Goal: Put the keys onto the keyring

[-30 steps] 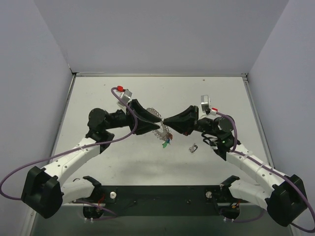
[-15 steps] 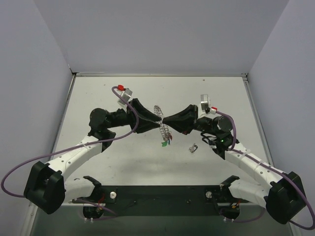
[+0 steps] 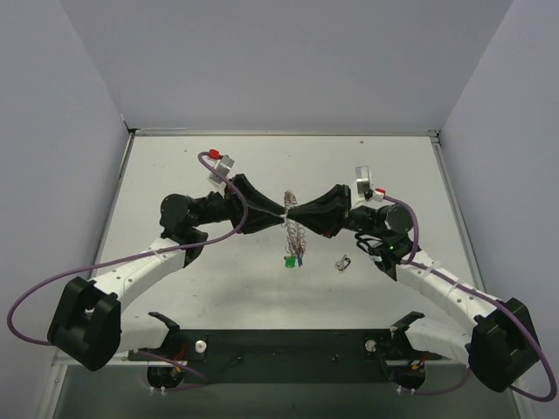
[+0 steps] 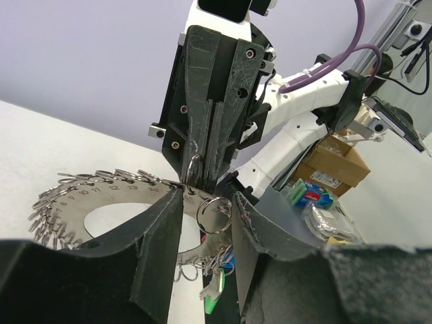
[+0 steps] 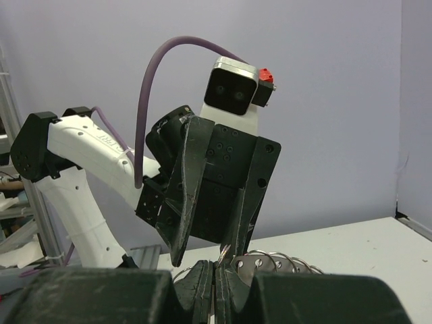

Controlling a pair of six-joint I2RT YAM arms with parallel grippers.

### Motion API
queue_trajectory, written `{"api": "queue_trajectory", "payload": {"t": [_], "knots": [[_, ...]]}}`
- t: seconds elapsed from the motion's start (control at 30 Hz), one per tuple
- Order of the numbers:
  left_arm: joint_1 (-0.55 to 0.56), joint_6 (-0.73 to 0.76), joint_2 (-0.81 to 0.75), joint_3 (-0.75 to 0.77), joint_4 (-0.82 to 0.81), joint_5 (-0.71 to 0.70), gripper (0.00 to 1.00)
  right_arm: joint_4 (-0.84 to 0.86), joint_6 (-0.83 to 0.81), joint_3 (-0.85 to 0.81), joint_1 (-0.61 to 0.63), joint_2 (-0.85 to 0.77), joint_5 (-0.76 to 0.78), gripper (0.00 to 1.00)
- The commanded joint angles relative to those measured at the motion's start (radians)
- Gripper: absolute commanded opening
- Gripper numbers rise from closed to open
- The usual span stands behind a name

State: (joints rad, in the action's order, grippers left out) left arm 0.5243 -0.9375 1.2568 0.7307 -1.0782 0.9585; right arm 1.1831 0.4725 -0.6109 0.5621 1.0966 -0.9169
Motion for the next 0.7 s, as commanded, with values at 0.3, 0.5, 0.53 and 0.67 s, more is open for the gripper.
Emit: {"api": "queue_trajectory", "payload": {"t": [0.3, 0.5, 0.53, 0.67], "knots": [[-0.012, 0.086, -0.057, 0.042, 0.076, 0.014, 0.4, 0.194, 0.041, -0.015, -0.004, 0.014, -0.111, 0.0], [-0.026, 0.392, -0.178, 0.142, 0.584, -0.059, 0.43, 0.132, 0.113, -0.076, -0.063, 0.038, -0.235, 0.0], [-0.026, 0.464, -0.197, 0.165, 0.716, -0.076, 0.46, 0.063, 0.109, -0.108, -0.065, 0.043, -0.253, 0.0], [-0.027, 0.572, -0.2, 0.254, 0.954, -0.115, 0.5, -0.075, 0.045, -0.132, -0.07, 0.031, -0.289, 0.0]]}}
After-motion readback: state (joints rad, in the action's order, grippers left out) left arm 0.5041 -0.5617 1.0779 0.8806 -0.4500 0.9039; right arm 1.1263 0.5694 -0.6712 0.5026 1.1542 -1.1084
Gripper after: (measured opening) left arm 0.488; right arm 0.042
